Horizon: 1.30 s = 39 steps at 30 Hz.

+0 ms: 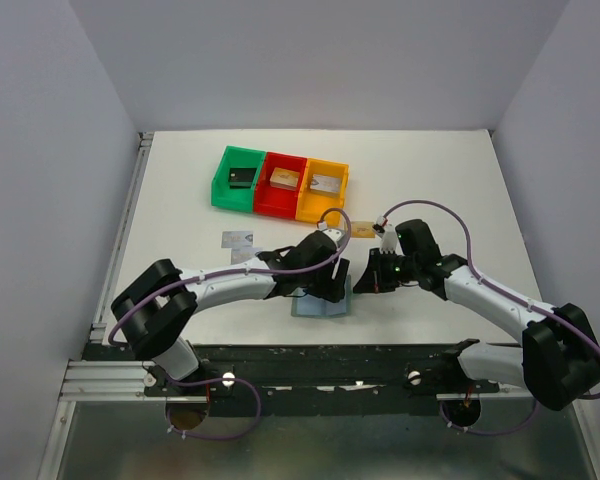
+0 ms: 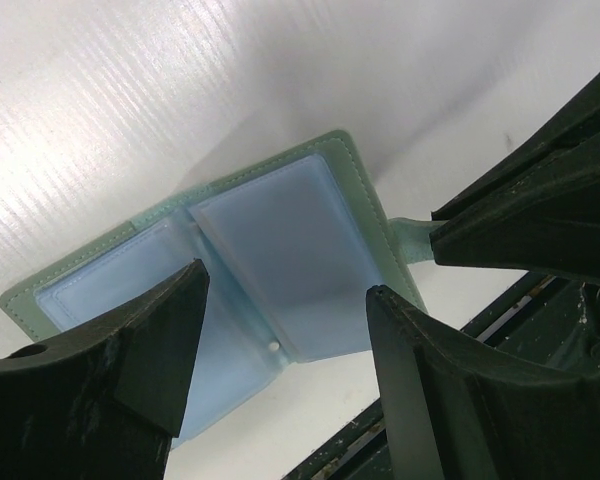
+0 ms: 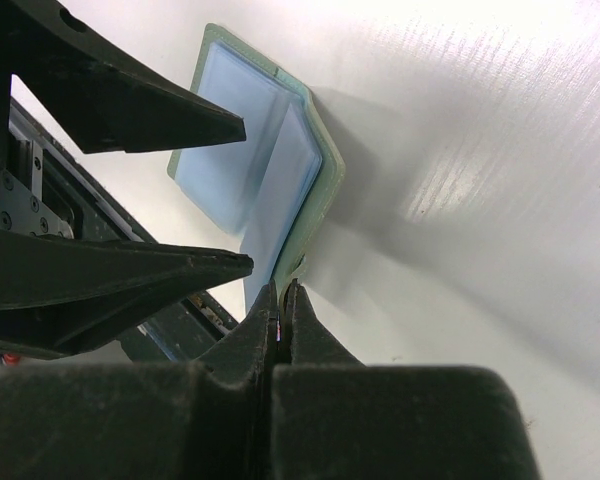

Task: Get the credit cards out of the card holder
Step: Remove the credit card from the card holder.

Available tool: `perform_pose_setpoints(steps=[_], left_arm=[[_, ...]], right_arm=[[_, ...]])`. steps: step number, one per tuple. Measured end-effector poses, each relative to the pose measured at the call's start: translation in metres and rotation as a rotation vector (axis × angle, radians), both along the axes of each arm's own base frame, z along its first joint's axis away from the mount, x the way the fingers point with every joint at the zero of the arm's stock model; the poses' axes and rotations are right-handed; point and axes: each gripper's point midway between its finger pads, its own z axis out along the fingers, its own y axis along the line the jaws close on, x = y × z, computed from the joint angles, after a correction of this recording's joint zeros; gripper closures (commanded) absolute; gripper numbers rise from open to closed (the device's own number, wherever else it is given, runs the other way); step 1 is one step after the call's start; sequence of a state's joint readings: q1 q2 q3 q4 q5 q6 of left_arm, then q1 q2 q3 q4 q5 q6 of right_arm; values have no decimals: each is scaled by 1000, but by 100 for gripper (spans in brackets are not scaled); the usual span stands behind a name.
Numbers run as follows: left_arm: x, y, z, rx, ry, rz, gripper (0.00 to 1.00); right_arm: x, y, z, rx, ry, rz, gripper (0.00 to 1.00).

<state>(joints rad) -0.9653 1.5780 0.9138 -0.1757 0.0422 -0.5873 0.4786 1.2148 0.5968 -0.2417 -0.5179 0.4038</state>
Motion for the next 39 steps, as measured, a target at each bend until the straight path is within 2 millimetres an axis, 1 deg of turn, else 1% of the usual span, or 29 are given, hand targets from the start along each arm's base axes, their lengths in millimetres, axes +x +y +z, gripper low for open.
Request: perform_pose_setpoints(steps=[6, 14, 19, 28, 34, 39], left_arm=[[-1, -1, -2, 3, 3, -3, 21], [0, -8, 3, -8, -4, -11, 21], [0, -9, 0, -1, 1, -13, 22], [-1, -8, -5, 11, 8, -13, 27], [-1, -3, -9, 36, 9, -1, 28], [1, 5, -13, 75, 0, 26, 29]], right_arm=[[0, 0, 0, 0, 0, 0, 100], [0, 0, 0, 1, 0, 1, 100], [0, 0, 0, 3, 1, 3, 100], [-1, 1, 0, 5, 3, 5, 100], [-1, 1, 0, 5, 3, 5, 100], [-1, 1, 0, 4, 2, 5, 100]])
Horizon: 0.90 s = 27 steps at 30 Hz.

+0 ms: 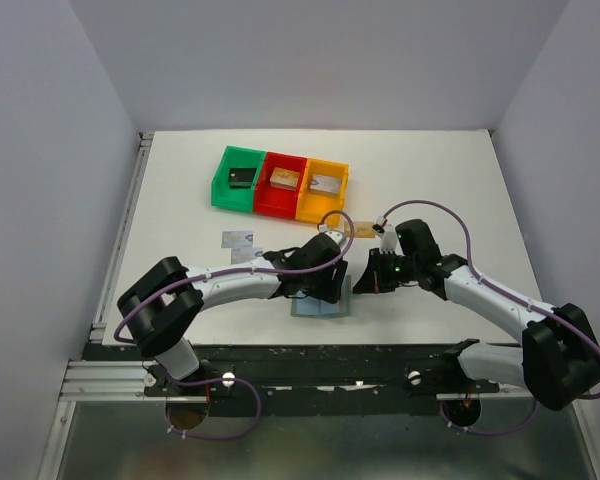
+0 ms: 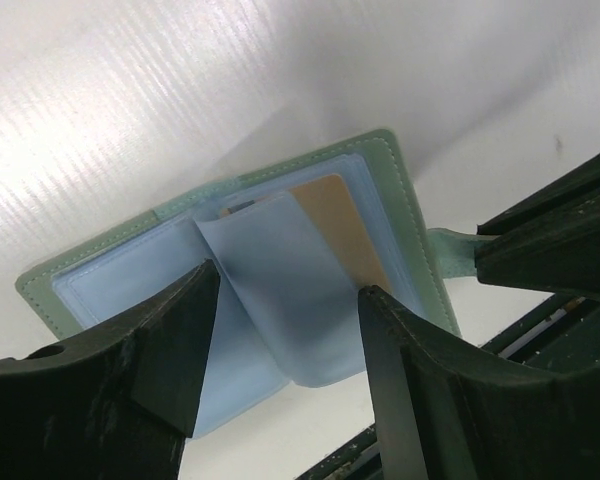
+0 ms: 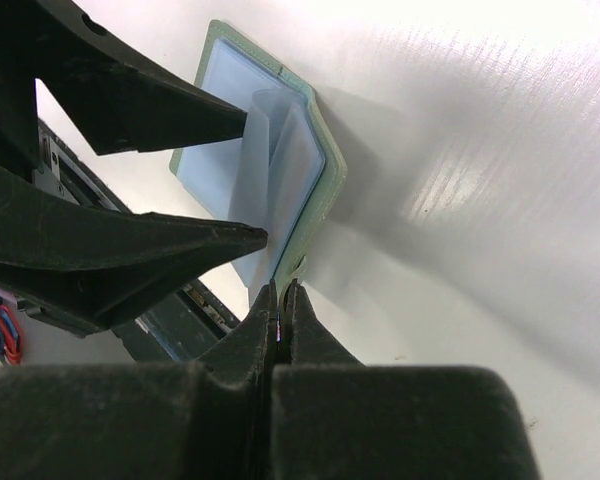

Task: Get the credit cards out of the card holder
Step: Remove the credit card from the card holder.

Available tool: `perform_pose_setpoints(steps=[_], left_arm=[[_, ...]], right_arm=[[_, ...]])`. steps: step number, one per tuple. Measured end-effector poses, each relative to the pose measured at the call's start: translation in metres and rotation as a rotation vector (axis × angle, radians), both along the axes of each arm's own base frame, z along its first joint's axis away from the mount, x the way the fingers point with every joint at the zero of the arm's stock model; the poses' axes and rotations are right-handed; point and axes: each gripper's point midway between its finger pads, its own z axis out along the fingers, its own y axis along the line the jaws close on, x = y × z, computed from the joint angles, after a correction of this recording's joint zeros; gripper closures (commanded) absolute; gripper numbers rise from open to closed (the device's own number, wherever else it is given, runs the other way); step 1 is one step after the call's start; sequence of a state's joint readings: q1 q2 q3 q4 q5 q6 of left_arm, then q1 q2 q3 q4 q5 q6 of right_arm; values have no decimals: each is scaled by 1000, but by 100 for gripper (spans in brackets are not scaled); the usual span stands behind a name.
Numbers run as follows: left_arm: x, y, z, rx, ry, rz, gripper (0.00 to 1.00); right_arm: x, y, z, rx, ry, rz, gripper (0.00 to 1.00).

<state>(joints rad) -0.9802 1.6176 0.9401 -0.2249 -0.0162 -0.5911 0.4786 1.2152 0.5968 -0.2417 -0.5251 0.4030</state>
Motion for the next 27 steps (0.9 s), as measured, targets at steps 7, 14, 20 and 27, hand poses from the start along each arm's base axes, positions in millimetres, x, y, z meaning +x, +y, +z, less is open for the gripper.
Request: perform_pose_setpoints(steps=[7, 14, 20, 27], left_arm=[[4, 12, -1, 38, -26, 35, 29], [7, 62, 3, 55, -44, 147, 30], [19, 105, 19, 28, -99, 269, 32], [22, 76, 58, -146, -149, 203, 33]], right_arm=[[0, 0, 0, 0, 0, 0, 100], [0, 0, 0, 0, 0, 1, 100], [0, 0, 0, 0, -2, 2, 100], [-1, 0, 0, 2, 0, 5, 100]])
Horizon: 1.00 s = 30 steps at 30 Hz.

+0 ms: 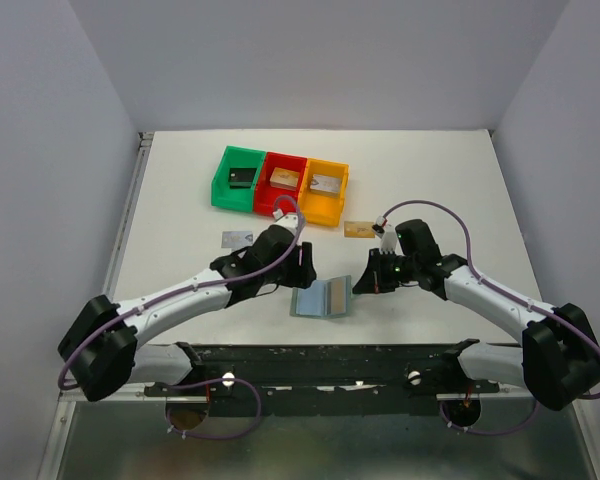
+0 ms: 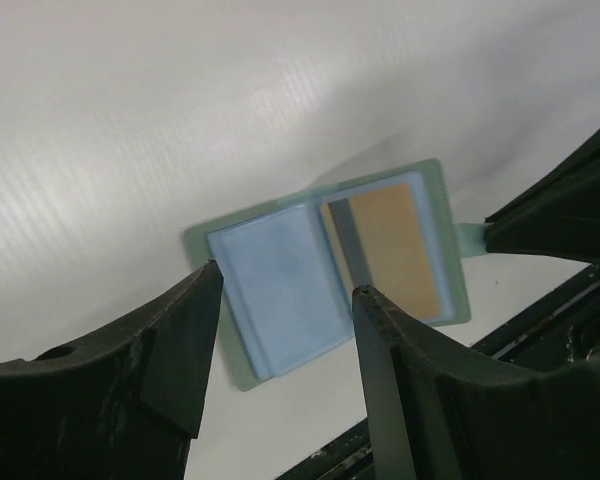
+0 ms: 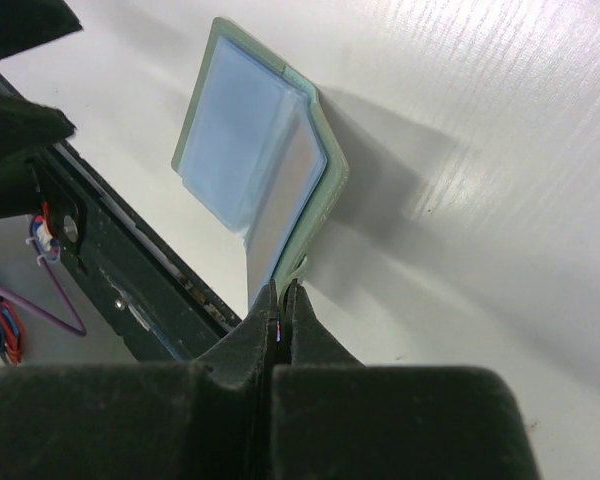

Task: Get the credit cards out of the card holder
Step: Remove the credit card from the card holder.

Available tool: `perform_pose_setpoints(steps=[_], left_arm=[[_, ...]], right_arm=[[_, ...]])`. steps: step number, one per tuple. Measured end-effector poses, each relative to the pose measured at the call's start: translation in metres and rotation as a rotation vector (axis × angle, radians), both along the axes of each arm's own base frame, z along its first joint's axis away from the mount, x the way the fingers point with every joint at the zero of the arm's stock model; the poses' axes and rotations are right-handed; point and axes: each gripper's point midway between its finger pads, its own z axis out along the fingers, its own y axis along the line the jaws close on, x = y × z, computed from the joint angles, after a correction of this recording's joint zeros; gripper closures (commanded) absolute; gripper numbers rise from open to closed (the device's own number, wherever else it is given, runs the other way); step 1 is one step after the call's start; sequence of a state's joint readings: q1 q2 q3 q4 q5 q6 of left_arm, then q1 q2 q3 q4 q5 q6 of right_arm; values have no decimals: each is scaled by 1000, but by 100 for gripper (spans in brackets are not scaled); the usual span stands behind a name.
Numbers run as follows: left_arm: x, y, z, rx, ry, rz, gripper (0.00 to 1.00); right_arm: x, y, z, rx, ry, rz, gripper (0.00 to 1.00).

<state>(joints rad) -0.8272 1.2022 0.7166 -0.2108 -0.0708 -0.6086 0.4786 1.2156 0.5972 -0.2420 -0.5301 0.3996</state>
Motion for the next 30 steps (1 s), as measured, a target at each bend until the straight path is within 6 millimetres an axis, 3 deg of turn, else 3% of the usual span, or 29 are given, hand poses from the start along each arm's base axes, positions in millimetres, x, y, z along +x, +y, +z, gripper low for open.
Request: perform_pose_setpoints(steps=[4, 7, 11, 19, 30], left_arm=[[-5, -39, -3, -24, 33, -113, 29], [-16, -60, -17, -17, 82, -193, 28], [-28, -75, -33, 7, 130, -256, 27], [-29, -97, -31, 15, 125, -306, 25], [-32, -96, -42, 59, 153, -307, 30]], right_arm=[[-1, 0, 0, 3, 3, 3, 100], [-1, 1, 0, 5, 4, 5, 100], [-1, 1, 0, 6, 6, 7, 100], [-2, 1, -1, 6, 12, 9, 100], [-2, 1, -1, 7, 13, 11, 100]])
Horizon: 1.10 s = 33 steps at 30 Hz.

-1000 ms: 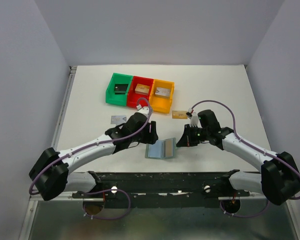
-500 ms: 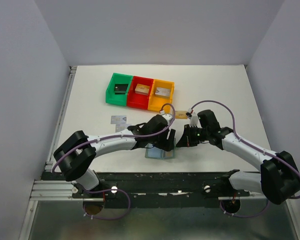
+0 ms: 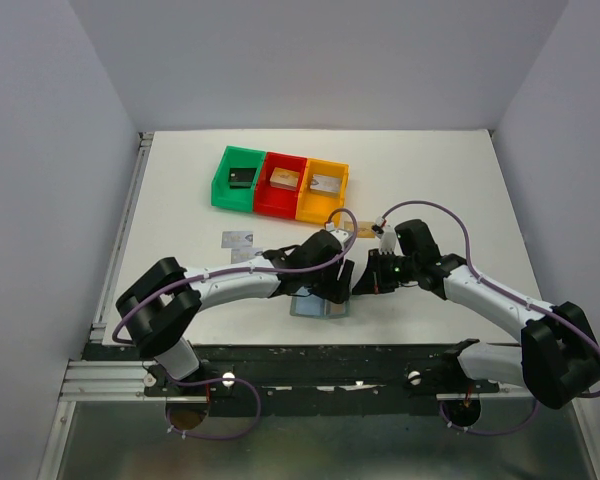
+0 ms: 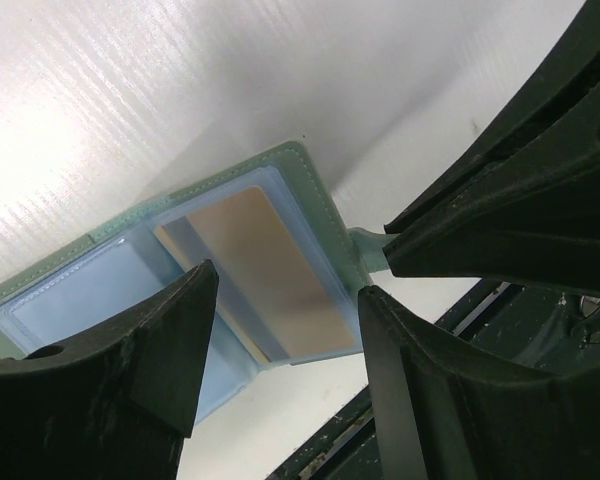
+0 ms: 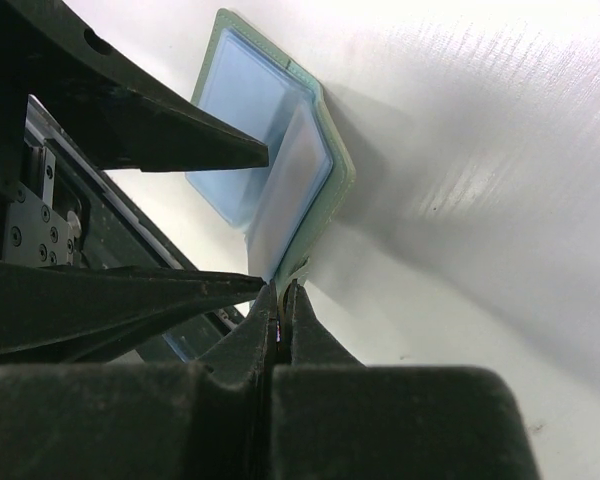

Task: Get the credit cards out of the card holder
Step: Remove the credit card from the card holder.

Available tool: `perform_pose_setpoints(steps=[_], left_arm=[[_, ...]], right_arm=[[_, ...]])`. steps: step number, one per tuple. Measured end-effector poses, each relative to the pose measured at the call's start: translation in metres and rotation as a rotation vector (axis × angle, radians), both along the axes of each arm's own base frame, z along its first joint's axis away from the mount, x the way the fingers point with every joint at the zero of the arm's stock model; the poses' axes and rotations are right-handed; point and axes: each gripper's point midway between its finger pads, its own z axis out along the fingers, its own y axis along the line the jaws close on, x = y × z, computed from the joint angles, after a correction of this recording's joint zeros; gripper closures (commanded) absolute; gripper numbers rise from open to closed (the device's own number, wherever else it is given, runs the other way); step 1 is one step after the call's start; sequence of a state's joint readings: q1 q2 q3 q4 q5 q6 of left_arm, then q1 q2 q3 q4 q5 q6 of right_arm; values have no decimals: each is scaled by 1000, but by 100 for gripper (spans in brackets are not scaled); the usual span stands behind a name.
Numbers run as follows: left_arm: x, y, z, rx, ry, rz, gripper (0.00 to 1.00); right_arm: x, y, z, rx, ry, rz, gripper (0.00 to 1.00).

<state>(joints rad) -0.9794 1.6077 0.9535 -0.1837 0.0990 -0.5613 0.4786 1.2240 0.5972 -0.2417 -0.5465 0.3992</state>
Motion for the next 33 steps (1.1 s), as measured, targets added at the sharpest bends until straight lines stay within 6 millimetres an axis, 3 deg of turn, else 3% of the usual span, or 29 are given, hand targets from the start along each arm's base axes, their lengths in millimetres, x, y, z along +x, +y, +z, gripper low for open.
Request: perform_pose_setpoints(steps=[11, 19, 33], left_arm=[[-5, 0, -11, 35, 14, -7, 28], [-5, -2, -12, 45, 17, -11, 36], [-1, 4, -10, 61, -7, 30, 37]], right_arm=[[0, 0, 0, 1, 1, 1, 100], [0, 0, 0, 1, 1, 2, 100], [0, 0, 0, 1, 0, 1, 100]])
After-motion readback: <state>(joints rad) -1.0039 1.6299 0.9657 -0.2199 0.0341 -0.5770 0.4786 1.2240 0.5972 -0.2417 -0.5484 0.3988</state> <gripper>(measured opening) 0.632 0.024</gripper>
